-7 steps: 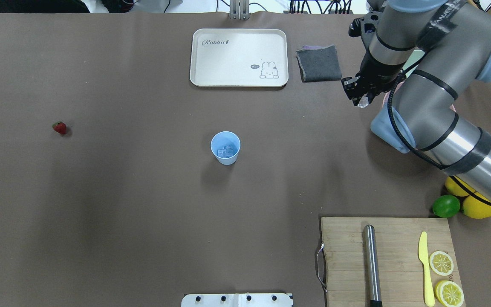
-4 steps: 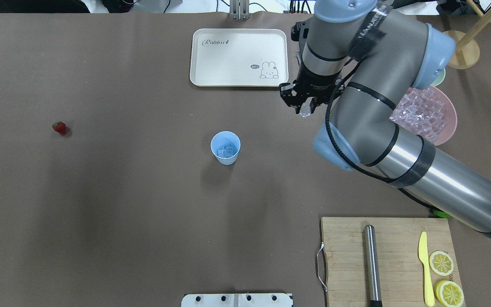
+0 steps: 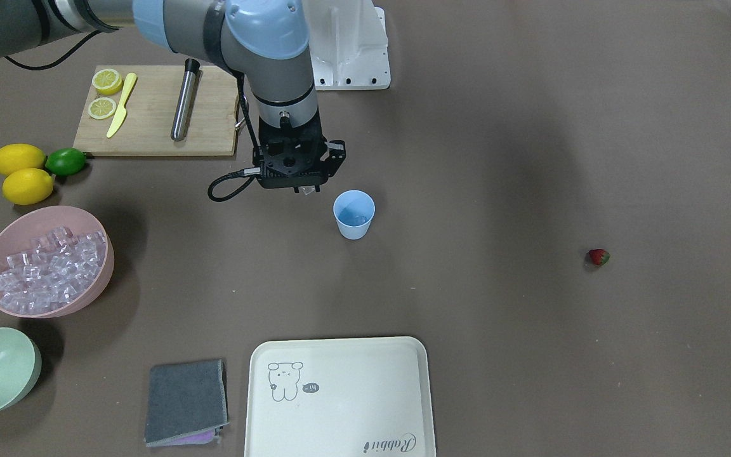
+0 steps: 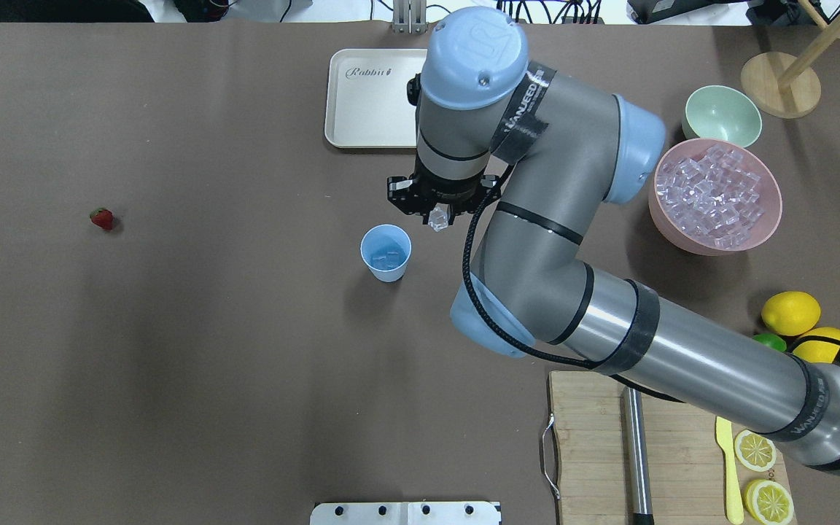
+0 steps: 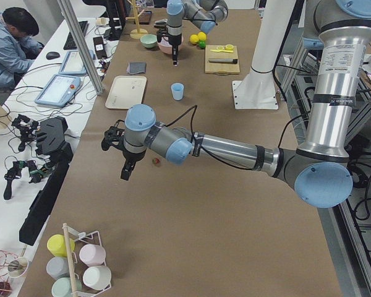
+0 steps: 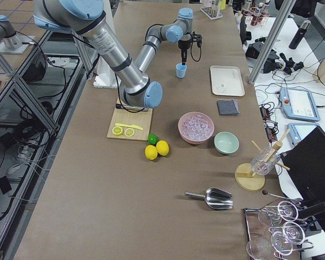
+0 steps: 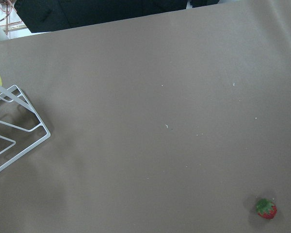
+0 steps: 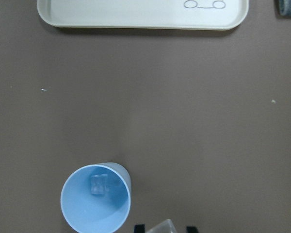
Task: Put ice and strawberries in cup
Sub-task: 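Carry the second ice cube over the blue cup, then open the right gripper to drop the cube into the cup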
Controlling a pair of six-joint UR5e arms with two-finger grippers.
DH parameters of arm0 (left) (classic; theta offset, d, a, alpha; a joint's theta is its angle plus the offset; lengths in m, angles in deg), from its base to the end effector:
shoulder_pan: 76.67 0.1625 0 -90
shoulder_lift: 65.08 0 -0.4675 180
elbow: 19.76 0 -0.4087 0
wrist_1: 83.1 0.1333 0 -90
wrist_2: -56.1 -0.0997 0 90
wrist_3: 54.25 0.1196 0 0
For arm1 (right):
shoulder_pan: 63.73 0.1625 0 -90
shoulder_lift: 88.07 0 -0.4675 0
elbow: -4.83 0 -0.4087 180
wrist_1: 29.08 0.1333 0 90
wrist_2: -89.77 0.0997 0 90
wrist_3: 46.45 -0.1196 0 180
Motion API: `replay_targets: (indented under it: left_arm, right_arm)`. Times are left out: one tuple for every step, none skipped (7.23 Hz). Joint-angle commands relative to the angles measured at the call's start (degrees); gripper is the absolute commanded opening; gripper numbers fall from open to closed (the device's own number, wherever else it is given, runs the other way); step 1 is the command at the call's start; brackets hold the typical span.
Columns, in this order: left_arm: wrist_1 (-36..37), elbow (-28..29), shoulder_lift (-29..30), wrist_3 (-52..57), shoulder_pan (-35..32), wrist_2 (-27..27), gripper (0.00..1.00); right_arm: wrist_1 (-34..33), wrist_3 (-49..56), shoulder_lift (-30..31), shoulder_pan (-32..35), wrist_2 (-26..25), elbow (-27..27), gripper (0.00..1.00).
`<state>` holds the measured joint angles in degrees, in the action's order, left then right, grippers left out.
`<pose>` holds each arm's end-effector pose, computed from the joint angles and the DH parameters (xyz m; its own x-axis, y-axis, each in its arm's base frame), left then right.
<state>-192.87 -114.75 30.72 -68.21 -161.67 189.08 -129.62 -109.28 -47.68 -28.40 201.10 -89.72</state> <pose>-0.0011 -0.5814 0.5757 0.6961 0.1900 -0.6924 0.0957 0.9312 0.3518 -0.5554 -0.5037 0.1460 0.6779 -0.0408 0.7340 -0.0274 0.9964 0.0808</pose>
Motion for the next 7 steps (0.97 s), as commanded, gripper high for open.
replay_targets:
  left_arm:
    - [-0.01, 0.41, -0.08, 0.07, -0.08, 0.0, 0.98]
    - [-0.01, 0.41, -0.17, 0.07, 0.0, 0.0, 0.98]
    - [-0.01, 0.41, -0.17, 0.07, 0.0, 0.0, 0.98]
    - [-0.01, 0.5, -0.17, 0.07, 0.0, 0.0, 0.98]
    - [-0.01, 0.59, -0.08, 0.07, 0.0, 0.0, 0.98]
    - [-0.01, 0.59, -0.08, 0.16, 0.0, 0.0, 0.98]
    - [-0.01, 0.59, -0.08, 0.16, 0.0, 0.0, 0.98]
  right_arm:
    - [3.25, -2.03, -3.54, -2.46, -2.95, 5.83, 0.0]
    - [5.68, -3.34, -4.09, -3.77, -5.04, 7.78, 0.0]
    - [7.8, -4.57, -4.18, -4.39, -6.02, 8.85, 0.0]
    - [8.08, -4.67, -4.09, -4.66, -6.2, 9.55, 0.0]
    - [8.08, -5.37, -4.35, -5.18, -7.6, 10.6, 0.0]
    - [8.08, -5.37, -4.53, -5.54, -7.87, 10.88, 0.0]
    - [8.17, -5.2, -4.44, -5.8, -8.05, 10.97, 0.1]
